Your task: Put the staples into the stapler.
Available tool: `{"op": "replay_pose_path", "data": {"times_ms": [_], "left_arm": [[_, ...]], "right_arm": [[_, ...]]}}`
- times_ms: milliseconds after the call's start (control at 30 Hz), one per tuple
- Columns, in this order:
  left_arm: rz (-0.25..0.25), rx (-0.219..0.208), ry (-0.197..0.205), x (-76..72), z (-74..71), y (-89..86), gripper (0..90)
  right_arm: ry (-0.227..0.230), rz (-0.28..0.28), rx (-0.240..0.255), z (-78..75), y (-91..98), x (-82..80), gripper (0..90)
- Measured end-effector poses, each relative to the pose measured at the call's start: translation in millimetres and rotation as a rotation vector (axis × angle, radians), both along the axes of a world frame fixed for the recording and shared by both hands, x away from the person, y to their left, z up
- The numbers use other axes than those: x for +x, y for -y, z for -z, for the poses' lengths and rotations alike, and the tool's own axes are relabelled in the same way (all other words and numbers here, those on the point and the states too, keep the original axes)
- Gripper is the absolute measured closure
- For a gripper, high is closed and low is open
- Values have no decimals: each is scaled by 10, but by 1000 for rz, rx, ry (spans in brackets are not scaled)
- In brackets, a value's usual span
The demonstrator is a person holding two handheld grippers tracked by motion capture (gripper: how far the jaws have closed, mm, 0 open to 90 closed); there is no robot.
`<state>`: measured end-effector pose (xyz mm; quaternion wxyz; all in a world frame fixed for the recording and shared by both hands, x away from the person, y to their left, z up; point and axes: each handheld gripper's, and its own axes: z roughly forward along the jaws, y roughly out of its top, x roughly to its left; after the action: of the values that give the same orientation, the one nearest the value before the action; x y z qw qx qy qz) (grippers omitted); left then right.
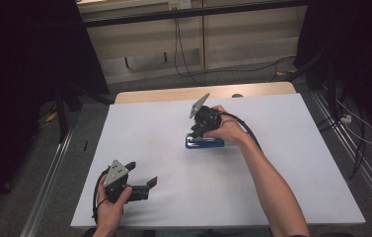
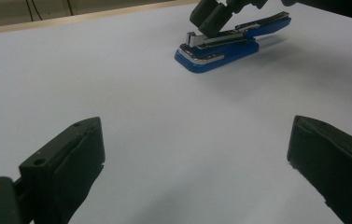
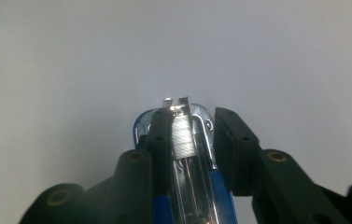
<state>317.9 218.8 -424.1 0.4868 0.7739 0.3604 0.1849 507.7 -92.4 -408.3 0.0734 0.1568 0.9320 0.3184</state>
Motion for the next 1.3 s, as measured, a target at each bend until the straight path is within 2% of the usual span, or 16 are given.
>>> {"op": "replay_pose_path", "data": {"times_ms": [133,200,267,333,400,500,600,800,1133,1300], "left_arm": [[0,1,-1,2,2,-1,42],[-2,1,1,2,2,0,42],[-5,2,0,1,0,0,42],[-4,-2,-1,2,1,0,42],[-6,-2,-1,4,2,0,42],[-9,-3,0,9,0,12,42],[-14,-9,14,9,-23,9,42],[-19,-7,7,19,-14,3,42],[-23,-2,4,35,0,-16,42],[-48,-8,4,68,6,-17,40]], "right_arm": [[1,49,39,14,51,-11,584],[-26,88,51,35,95,-6,518],[-23,113,52,41,137,-6,507],[-29,138,71,44,168,-11,442],[-28,161,86,30,201,-20,424],[-16,191,124,16,243,-43,347],[0,225,154,16,298,-84,318],[2,299,210,38,402,-137,252],[20,373,254,45,544,-274,172],[29,420,268,38,627,-312,121]]}}
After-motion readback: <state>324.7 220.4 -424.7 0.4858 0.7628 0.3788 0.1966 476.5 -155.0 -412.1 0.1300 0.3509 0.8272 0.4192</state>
